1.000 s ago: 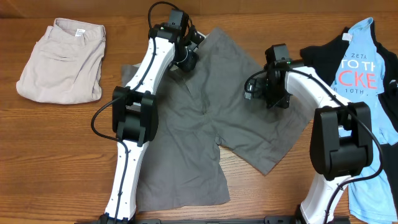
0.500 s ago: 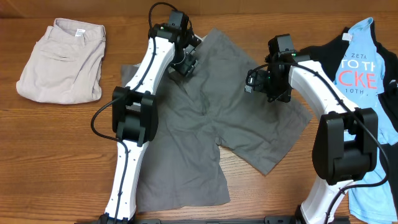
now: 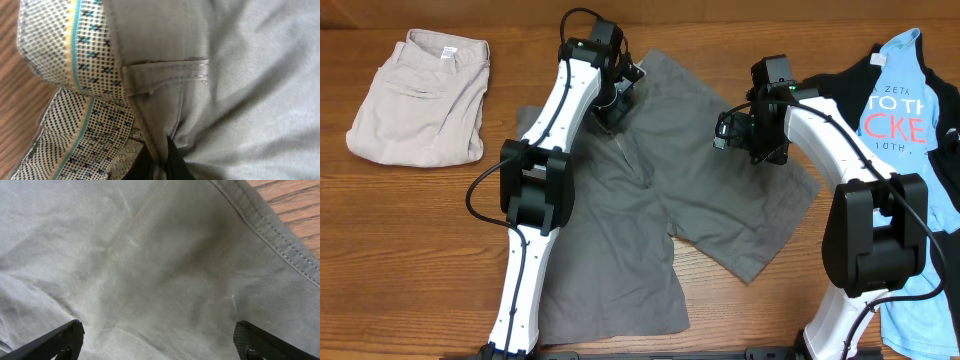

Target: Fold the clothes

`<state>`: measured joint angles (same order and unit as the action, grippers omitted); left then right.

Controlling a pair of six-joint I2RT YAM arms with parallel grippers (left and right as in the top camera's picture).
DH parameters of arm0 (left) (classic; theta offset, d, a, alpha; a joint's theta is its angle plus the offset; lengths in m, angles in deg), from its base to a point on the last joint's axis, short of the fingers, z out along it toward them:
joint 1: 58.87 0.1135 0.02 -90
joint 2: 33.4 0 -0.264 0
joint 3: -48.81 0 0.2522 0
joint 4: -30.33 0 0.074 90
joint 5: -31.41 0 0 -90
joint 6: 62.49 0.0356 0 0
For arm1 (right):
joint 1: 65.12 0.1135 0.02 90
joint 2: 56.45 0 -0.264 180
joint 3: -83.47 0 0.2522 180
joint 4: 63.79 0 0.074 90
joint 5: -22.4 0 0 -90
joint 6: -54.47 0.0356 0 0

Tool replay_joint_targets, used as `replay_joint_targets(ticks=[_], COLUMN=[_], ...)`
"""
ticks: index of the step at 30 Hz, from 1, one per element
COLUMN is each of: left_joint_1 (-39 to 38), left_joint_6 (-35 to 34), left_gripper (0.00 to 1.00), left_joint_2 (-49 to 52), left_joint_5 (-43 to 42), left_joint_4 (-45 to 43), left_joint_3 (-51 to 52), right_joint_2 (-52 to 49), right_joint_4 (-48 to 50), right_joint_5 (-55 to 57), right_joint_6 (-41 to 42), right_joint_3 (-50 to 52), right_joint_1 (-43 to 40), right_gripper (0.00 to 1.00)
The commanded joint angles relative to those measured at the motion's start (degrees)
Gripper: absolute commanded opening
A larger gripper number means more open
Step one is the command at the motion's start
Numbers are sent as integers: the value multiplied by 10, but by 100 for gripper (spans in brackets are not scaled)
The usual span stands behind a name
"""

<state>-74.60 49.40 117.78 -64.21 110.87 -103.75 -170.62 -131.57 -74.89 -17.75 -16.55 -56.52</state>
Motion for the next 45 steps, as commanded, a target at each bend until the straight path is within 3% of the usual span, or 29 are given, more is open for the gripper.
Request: replay_joint_targets(ticks=[1,7,9,12,16,17,20,23,30,40,45], left_joint_1=[14,87,124,170,216,227,231,225,189,171,171], left_joint_6=[-80,-286,-356,-405,-407,-407,-376,-353,-309,-306,-295], left_gripper=[4,4,4,4,18,38,58,70,88,100,100], left_joint_2=[14,14,14,14,14,14,14,7,-43,-214,-270], left_joint_5=[50,85,50,-18,-78,-82,-96,-105,-64,-23,-12], left_joint_4=[-38,-52,-46,-40,-24,-14,6,24,65,71,82], left_joint_3=[8,8,8,8,8,8,7,5,-27,-39,-39], right_joint_2=[20,20,20,20,20,20,20,20,20,20,19], right_joint_4=[1,0,0,0,0,0,-3,-11,-34,45,95], right_joint_5=[-5,-5,-5,-6,-30,-45,-75,-111,-117,-75,-55], right_joint_6=[-2,-1,0,5,17,17,24,24,23,15,15], right_joint_3=[-15,-15,-15,-15,-15,-15,-15,-15,-4,51,84], right_joint_1=[-4,-4,-4,-4,-4,-4,-4,-3,5,45,46], right_gripper=[100,100,100,100,100,100,100,100,99,80,67])
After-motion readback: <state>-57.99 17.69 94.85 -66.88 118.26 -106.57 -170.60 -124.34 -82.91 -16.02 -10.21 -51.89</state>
